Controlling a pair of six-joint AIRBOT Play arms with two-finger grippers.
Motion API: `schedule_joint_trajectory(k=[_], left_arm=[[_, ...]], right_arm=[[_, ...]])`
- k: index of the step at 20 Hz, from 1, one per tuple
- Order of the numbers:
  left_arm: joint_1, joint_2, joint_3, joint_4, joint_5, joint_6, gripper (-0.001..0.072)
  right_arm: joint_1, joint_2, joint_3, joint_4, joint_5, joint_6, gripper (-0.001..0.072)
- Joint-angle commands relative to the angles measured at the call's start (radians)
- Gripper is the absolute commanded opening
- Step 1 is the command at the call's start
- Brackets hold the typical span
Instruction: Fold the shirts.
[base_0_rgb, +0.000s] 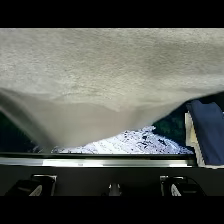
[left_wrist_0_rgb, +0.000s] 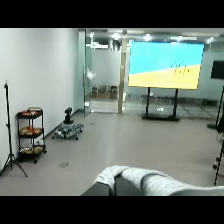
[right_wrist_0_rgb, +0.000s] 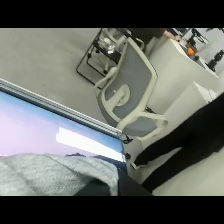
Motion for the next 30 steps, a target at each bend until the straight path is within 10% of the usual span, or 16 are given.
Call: schedule_joint_trajectory(k=[1, 5, 9, 12, 15, 19, 20, 22, 26, 30], left_arm=[[0.001, -0.046, -0.001, -0.006, 0.169, -0.075, 0.0021], [0.029, -0.237, 0.0, -0.007, 0.388, -0.151, 0.0021], [0.098, -0.485, 0.0, -0.045, 0.496, -0.415, 0.0021], [0.09, -0.664, -0.001, -0.23, 0.43, -0.372, 0.0021], [0.02, -0.833, -0.001, -0.376, 0.274, -0.179, 0.0022], [-0.079, -1.018, -0.001, -0.417, -0.013, -0.162, 0.0043], [-0.091, -1.046, -0.001, -0.426, -0.095, -0.162, 0.0139], [-0.09, -1.073, -0.001, -0.442, -0.29, -0.108, 0.0698], [-0.03, -1.054, -0.043, -0.444, -0.63, 0.091, 0.072], [0.031, -0.907, -0.402, -0.652, -0.484, 0.072, 0.072]], right_arm=[[0.0, -0.029, 0.0, 0.167, 0.036, 0.014, 0.0017], [0.0, -0.192, -0.026, 0.262, 0.164, 0.14, 0.0018], [0.0, -0.42, -0.068, 0.298, -0.082, 0.296, 0.0019], [0.0, -0.579, -0.068, 0.338, -0.206, 0.378, 0.0019], [0.0, -0.723, -0.068, 0.368, -0.05, 0.378, 0.0019], [0.0, -0.839, -0.069, 0.367, 0.119, 0.237, 0.002], [0.0, -0.847, -0.068, 0.367, 0.124, 0.208, 0.002], [0.0, -0.85, -0.069, 0.366, 0.125, 0.147, 0.0019], [0.0, -0.85, -0.069, 0.344, 0.187, -0.002, 0.0019], [0.0, -0.853, -0.069, 0.338, 0.192, -0.005, 0.0019]])
